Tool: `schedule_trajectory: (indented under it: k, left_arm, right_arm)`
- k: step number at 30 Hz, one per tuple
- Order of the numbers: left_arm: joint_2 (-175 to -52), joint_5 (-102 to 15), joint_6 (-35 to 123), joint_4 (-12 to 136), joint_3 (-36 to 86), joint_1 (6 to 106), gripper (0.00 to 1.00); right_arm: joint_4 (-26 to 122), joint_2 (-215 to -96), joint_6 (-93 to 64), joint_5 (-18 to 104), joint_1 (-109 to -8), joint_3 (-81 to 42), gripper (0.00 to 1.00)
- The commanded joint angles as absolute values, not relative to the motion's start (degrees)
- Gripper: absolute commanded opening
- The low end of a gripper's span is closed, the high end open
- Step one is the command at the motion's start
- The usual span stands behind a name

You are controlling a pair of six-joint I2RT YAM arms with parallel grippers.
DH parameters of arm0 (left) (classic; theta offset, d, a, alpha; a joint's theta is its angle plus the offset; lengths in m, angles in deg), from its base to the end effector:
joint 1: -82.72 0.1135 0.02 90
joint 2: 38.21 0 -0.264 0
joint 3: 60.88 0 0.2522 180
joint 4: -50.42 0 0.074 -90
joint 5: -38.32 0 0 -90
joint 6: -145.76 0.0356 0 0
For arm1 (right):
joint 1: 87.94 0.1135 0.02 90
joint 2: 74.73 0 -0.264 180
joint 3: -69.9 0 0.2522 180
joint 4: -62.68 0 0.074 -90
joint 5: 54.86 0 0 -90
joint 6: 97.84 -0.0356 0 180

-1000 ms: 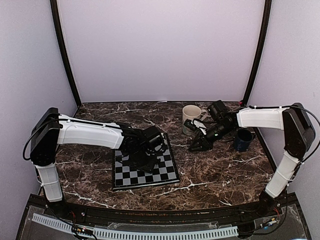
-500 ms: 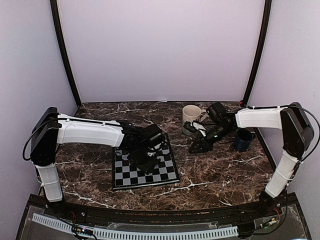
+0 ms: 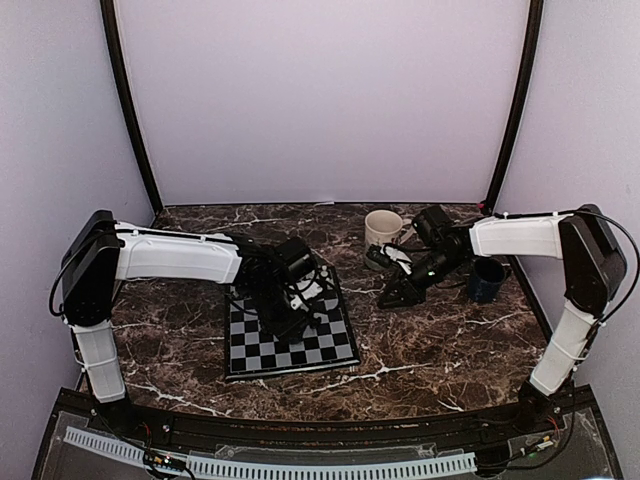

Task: Set up the chess pieces on the board
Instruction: Pick up the bishop from the chessboard, then pass from the left arm to the right

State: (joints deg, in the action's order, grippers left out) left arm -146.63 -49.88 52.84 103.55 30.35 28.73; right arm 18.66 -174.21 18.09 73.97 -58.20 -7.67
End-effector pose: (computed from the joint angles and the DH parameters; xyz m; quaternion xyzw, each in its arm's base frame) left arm 0.2232 -0.3091 0.1863 0.4271 0.8878 -0.0950 0.1429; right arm 0.2832 0.1875 0.1869 -0.4920 0.7833 0.3315 0.1857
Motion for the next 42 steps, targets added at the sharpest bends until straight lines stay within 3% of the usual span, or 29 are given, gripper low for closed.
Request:
schedule_trajectory:
  k: [1, 42]
  left_arm:
    - [-145.9, -45.5, 57.5, 103.9, 28.9, 29.8, 0.49]
    - [-145.3, -43.2, 60.7, 103.5, 25.7, 29.8, 0.16]
  right_arm:
    - [18.1, -175.2, 18.9, 74.2, -57.8, -8.7, 0.23]
    - [16.9, -177.0, 19.3, 74.1, -56.4, -9.5, 0.20]
